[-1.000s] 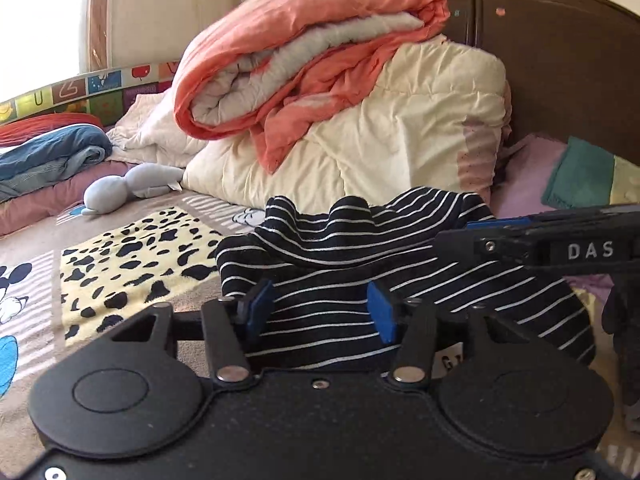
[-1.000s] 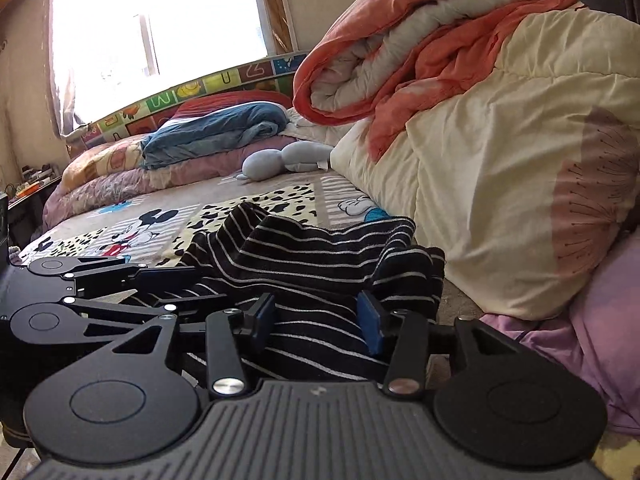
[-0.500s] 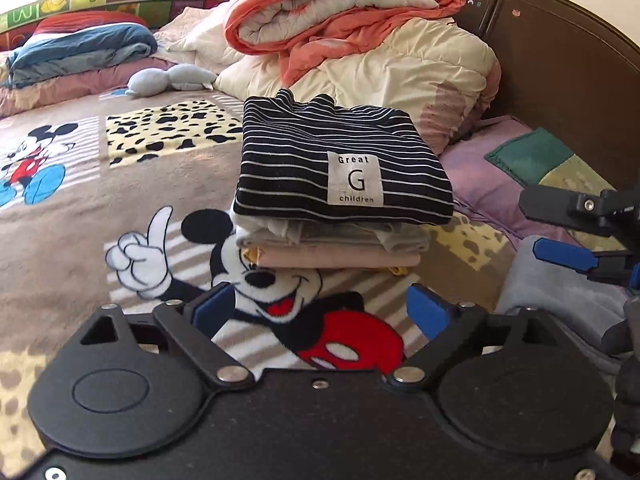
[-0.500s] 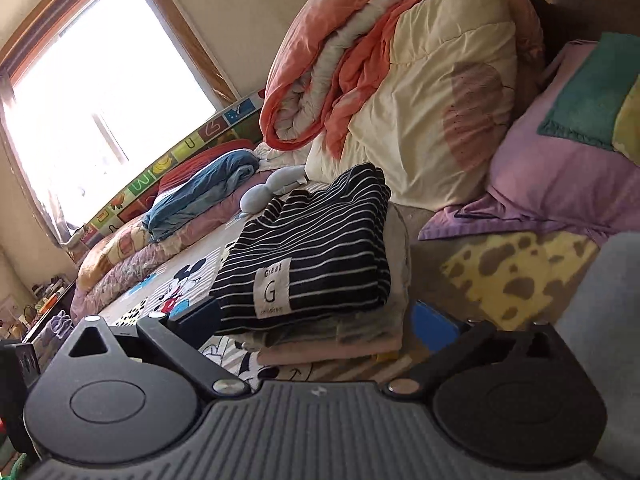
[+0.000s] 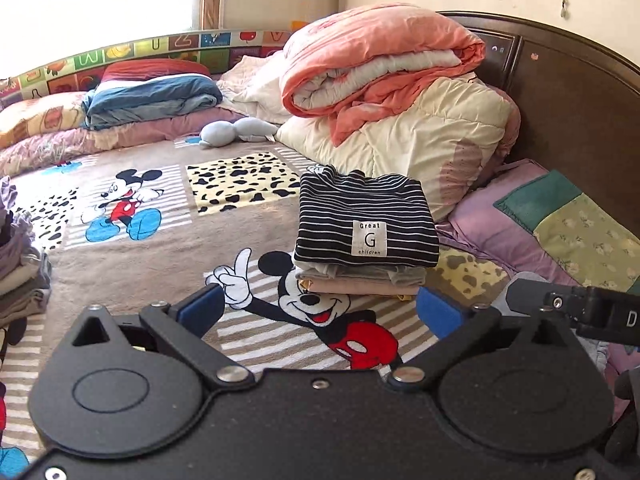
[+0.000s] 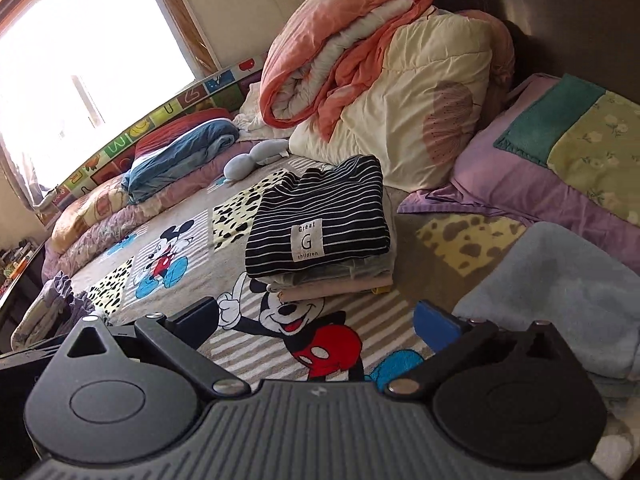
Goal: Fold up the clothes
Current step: 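Open both grippers and withdraw them from the stack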
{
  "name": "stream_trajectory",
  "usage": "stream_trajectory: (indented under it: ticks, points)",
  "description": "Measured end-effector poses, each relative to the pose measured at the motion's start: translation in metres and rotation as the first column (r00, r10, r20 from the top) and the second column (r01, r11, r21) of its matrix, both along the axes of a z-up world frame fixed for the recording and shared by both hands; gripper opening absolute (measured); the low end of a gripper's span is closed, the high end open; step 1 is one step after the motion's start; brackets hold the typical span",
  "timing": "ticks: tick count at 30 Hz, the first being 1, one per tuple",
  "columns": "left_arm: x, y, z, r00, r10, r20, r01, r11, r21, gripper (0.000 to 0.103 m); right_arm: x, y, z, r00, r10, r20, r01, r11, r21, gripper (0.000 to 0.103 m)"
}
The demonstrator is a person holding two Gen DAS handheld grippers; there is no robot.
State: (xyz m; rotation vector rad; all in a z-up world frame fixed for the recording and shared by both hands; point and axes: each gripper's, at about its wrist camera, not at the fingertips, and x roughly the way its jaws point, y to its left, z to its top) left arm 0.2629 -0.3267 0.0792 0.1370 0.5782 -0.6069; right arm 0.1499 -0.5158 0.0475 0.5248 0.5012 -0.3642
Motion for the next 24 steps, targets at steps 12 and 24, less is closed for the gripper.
stream_trajectory:
  ticks: [12, 24]
  points:
    - [-0.05, 0.014, 0.026, 0.999, -0.005, 0.053, 0.007, 0.999, -0.044, 0.103, -0.05, 0.03, 0.046, 1.0, -0.02, -0.003, 0.019, 0.994, -0.111, 0.103]
    - [-0.087, 0.03, 0.032, 0.993, 0.016, 0.12, -0.013, 1.0, -0.022, 0.103, -0.077, 0.044, 0.05, 1.0, -0.01, 0.016, 0.012, 0.994, -0.106, 0.103]
